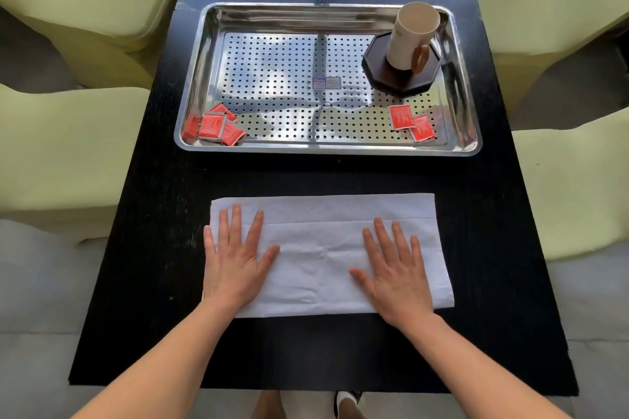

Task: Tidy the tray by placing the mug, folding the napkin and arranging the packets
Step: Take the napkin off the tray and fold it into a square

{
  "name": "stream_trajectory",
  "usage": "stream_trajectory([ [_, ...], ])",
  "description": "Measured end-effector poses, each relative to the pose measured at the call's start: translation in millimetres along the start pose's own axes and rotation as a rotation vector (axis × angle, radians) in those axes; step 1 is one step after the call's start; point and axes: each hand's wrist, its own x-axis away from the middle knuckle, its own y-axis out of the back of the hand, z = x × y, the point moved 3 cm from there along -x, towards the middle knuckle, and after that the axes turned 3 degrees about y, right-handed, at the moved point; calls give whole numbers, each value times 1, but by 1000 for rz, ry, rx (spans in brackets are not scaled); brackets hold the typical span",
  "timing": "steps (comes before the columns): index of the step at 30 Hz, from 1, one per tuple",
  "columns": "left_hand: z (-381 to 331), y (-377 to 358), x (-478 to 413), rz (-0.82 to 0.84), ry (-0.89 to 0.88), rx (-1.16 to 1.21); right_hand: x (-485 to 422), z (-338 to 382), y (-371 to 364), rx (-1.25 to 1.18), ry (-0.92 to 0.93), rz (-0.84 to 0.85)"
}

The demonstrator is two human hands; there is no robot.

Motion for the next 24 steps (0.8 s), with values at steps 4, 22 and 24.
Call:
stream_trajectory([
  [4,0,3,0,35,4,1,14,-29,-4,43,-90,46],
  [22,33,43,77,147,677,374,34,-7,23,-24,13,43],
  [24,37,40,78,175,714,418,33,9,14,-5,53,76],
])
